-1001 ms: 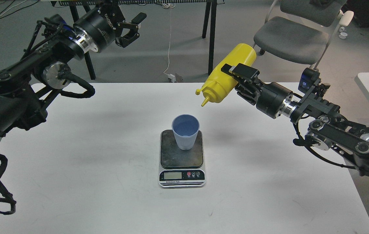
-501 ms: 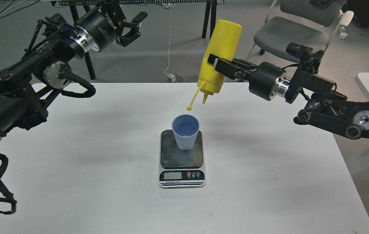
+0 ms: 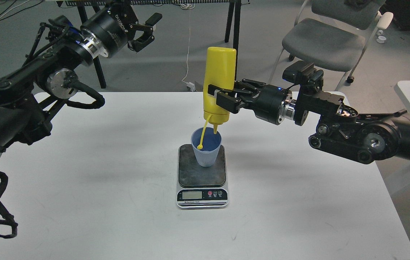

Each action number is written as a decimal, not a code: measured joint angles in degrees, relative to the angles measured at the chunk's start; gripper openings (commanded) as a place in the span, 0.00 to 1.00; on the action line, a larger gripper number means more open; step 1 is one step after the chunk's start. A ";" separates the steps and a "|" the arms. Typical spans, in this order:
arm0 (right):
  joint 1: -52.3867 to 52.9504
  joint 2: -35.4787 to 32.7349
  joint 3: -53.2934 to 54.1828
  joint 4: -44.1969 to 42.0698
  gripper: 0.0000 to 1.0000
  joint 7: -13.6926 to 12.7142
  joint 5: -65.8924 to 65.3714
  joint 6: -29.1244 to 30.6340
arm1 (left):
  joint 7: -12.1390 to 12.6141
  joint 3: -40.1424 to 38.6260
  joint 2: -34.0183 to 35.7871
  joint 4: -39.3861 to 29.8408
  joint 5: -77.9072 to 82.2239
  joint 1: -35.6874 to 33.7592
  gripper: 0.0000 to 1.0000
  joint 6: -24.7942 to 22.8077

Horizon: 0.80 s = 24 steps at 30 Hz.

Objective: Pour seasoning into cup on scale with both arms
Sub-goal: 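Hold the inverted bottle above the cup to pour, then turn the yellow bottle upright and carry it back toward its spot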

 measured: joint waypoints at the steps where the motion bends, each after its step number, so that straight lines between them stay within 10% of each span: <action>1: 0.00 0.47 -0.01 -0.70 0.43 0.00 -0.48 -0.24 | 0.00 0.00 0.02 0.00 0.00 0.00 0.99 -0.02; 15: 0.15 2.45 -0.67 -1.91 0.42 -0.04 0.29 -0.73 | 0.00 -0.07 0.15 0.03 -0.06 0.07 1.00 -0.35; 24: -6.38 -10.16 10.56 14.09 0.43 1.83 32.65 9.74 | 0.00 0.45 0.43 0.04 0.00 0.04 1.00 -0.41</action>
